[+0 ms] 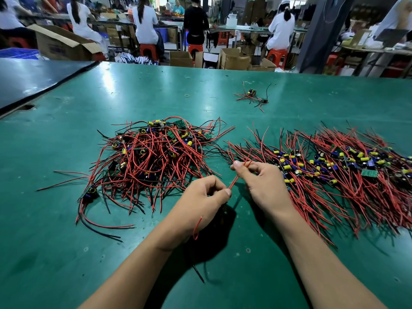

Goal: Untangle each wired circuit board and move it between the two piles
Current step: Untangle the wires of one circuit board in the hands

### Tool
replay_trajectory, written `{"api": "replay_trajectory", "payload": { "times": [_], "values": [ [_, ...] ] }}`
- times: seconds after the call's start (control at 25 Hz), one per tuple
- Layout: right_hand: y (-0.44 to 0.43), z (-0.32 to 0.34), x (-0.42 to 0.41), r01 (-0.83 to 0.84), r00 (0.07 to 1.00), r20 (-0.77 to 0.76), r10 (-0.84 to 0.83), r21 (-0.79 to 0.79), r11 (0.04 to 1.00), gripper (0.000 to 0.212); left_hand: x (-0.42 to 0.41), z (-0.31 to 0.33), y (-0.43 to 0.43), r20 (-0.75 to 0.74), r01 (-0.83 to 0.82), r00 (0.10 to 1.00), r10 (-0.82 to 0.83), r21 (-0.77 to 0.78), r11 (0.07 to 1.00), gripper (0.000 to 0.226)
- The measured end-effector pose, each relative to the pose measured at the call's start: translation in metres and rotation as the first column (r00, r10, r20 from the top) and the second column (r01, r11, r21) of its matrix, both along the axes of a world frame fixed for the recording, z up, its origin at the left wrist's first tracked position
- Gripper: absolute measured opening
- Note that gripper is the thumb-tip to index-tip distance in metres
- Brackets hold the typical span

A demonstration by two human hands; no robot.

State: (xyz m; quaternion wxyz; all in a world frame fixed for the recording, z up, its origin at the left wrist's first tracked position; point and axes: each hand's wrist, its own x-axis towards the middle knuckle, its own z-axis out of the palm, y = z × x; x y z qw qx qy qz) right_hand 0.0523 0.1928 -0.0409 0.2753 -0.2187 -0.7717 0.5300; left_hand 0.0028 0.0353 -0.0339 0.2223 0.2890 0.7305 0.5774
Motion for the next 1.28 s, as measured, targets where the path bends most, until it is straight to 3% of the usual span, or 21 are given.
{"api": "replay_trajectory", "payload": {
  "times": [0.2,0.28,0.36,0.4,0.48,0.56,0.6,0.68,0.72,0.8,0.92,1.12,1.28],
  "values": [
    [0.004,-0.004,-0.003,0.238,0.965,-0.15,-0.216,0.151,0.959,0.014,-0.001,0.002,-0.002,0.006,0.056,0.998,-0.056,-0.014,0.998,0.016],
    [0.005,-0.005,-0.003,0.317,0.938,-0.214,-0.274,0.204,0.926,0.016,-0.001,0.003,-0.003,0.019,0.073,0.997,-0.073,-0.015,0.997,0.016],
    [0.009,-0.004,-0.002,0.298,0.947,-0.181,-0.265,0.19,0.936,0.024,-0.001,0.004,-0.004,0.048,0.102,0.994,-0.101,-0.002,0.995,0.015],
    [0.01,-0.004,-0.001,0.248,0.963,-0.139,-0.231,0.116,0.962,0.03,-0.002,0.004,-0.004,0.059,0.112,0.992,-0.112,0.002,0.994,0.014],
    [0.011,0.0,-0.002,0.118,0.984,-0.101,-0.15,-0.274,0.954,0.041,-0.002,0.005,-0.005,0.063,0.121,0.991,-0.121,0.005,0.993,0.013],
    [0.012,0.009,-0.001,0.015,0.991,-0.089,-0.1,-0.669,0.743,0.041,-0.003,0.005,-0.005,0.084,0.135,0.987,-0.135,0.016,0.991,0.012],
    [0.012,0.013,-0.001,-0.018,0.994,-0.083,-0.076,-0.785,0.619,0.039,-0.004,0.005,-0.006,0.106,0.144,0.984,-0.146,0.027,0.989,0.012],
    [0.012,0.019,0.0,-0.067,0.995,-0.092,-0.038,-0.901,0.429,0.036,-0.004,0.005,-0.007,0.136,0.156,0.978,-0.16,0.041,0.987,0.011],
    [0.011,0.02,0.0,-0.081,0.995,-0.099,-0.029,-0.919,0.385,0.035,-0.004,0.005,-0.007,0.147,0.154,0.976,-0.159,0.045,0.987,0.011],
    [0.007,0.021,0.0,-0.097,0.993,-0.115,-0.02,-0.909,0.405,0.034,-0.003,0.004,-0.007,0.168,0.122,0.977,-0.13,0.055,0.991,0.011],
    [0.001,0.019,-0.001,-0.115,0.992,-0.125,0.015,-0.843,0.525,0.043,-0.003,0.002,-0.005,0.199,0.048,0.978,-0.061,0.067,0.997,0.011],
    [-0.01,0.013,-0.001,-0.195,0.97,-0.042,0.241,-0.728,0.657,0.056,0.002,0.004,-0.003,0.31,-0.051,0.951,0.0,0.156,0.986,0.017],
    [-0.009,0.015,0.0,-0.192,0.968,-0.008,0.251,-0.669,0.718,0.062,-0.005,0.017,-0.003,0.605,-0.176,0.795,-0.046,0.302,0.937,0.043]
  ]
}}
